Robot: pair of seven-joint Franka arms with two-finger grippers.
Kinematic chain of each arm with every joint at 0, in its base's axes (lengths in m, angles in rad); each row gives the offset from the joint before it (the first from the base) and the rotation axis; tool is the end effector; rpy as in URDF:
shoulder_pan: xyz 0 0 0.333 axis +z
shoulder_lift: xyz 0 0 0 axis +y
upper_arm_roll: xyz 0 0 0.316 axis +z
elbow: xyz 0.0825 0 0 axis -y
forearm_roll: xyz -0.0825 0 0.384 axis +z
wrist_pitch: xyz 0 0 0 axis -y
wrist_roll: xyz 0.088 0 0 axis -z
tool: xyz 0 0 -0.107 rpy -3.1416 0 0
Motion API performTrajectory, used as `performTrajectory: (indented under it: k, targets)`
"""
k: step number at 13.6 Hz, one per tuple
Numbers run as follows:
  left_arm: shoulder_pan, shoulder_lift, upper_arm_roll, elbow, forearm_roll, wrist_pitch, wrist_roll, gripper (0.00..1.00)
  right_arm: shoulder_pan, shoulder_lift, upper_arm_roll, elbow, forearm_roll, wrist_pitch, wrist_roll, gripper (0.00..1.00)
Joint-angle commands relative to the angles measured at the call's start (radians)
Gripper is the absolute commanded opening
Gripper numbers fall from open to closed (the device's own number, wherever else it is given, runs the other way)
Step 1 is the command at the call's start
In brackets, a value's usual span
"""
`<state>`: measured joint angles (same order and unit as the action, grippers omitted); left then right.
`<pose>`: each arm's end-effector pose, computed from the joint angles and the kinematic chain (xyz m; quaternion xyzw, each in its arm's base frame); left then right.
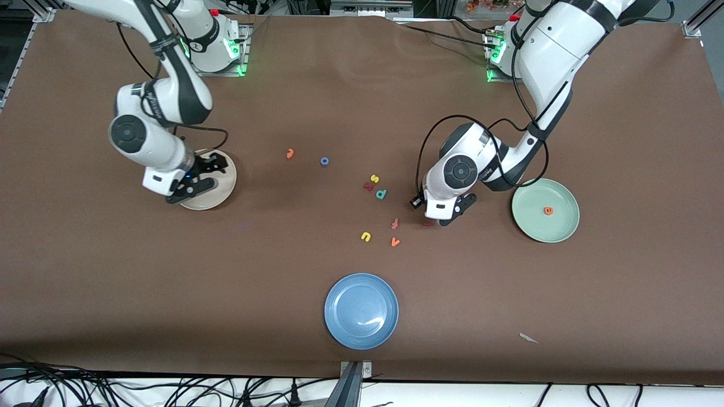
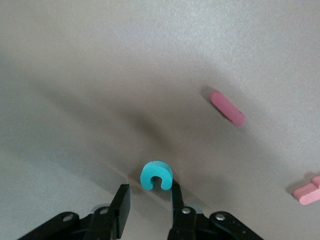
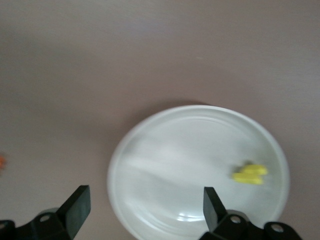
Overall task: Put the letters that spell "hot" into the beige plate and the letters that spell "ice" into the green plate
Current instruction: 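Lift the c with the left gripper while the right gripper grasps the 3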
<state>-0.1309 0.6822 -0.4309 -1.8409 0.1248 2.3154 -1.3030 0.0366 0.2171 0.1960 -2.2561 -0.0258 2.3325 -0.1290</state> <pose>0.5379 -0.3222 0.1725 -0.9302 -0.3482 0.1165 0.0002 0.5096 0.1211 0.2574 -0.9797 -0.1879 0.0686 0.0088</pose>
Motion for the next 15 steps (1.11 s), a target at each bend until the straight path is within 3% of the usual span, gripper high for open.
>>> performTrajectory:
  k: [1, 7, 11, 15]
  targets:
    - [0.022, -0.030, -0.005, -0.035, 0.027, 0.001, 0.039, 0.41, 0.049, -0.010, 0.069, -0.010, 0.015, 0.008, 0.223, 1.00]
    - [0.040, -0.024, -0.005, -0.032, 0.026, 0.004, 0.094, 0.48, 0.230, 0.044, 0.075, -0.028, 0.014, 0.169, 0.673, 1.00]
    - [0.033, -0.009, -0.005, -0.035, 0.026, 0.012, 0.090, 0.46, 0.259, 0.062, 0.082, -0.114, 0.015, 0.325, 0.726, 1.00]
    - [0.040, -0.010, -0.005, -0.034, 0.018, 0.012, 0.091, 0.28, 0.275, 0.073, 0.085, -0.187, 0.014, 0.439, 0.743, 1.00]
